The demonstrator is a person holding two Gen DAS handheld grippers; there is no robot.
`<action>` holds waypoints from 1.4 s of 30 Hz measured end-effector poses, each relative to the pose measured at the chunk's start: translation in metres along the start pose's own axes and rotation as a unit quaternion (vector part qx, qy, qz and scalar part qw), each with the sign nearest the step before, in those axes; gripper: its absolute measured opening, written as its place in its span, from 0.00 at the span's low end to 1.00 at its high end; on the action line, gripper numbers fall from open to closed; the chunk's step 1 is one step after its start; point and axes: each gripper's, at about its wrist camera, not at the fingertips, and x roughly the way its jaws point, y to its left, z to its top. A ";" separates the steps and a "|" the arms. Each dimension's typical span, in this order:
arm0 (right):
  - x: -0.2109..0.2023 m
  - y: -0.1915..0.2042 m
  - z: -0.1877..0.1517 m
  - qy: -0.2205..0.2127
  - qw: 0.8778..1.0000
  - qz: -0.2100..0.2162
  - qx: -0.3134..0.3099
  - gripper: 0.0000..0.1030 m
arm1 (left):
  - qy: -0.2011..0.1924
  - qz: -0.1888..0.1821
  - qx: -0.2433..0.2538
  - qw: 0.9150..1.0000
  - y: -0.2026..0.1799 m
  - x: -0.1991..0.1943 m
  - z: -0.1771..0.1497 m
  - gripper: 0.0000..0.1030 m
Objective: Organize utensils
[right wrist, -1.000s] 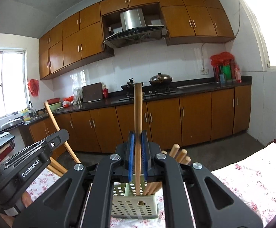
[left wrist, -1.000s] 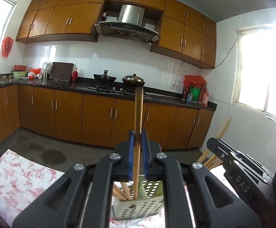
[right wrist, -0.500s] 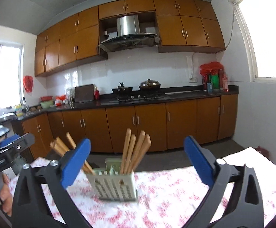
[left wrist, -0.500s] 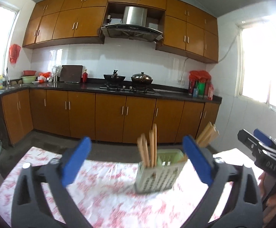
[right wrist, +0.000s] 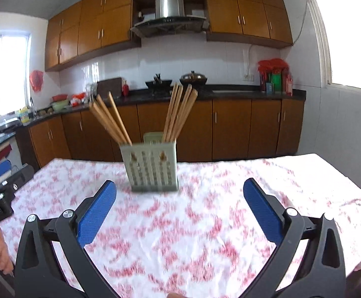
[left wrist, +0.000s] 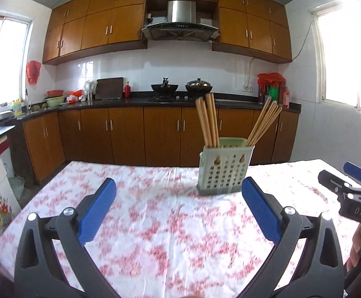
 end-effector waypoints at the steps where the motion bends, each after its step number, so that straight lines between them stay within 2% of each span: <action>1: 0.000 0.001 -0.005 0.003 1.000 -0.003 -0.003 0.98 | 0.001 0.004 -0.002 1.000 0.000 -0.002 -0.006 0.96; 7: -0.006 0.008 -0.033 0.024 1.000 -0.005 -0.011 0.98 | 0.026 0.008 0.005 1.000 -0.002 -0.004 -0.030 0.96; 12: -0.008 0.010 -0.046 0.031 0.999 -0.010 0.001 0.98 | 0.035 0.003 0.005 0.999 -0.007 -0.003 -0.037 0.96; 18: -0.009 0.009 -0.047 0.030 1.000 -0.005 0.006 0.98 | 0.031 0.000 0.002 1.000 -0.009 -0.006 -0.040 0.96; 42: -0.007 0.009 -0.053 0.041 0.999 -0.018 0.004 0.98 | 0.062 -0.010 0.003 0.998 -0.012 0.001 -0.050 0.96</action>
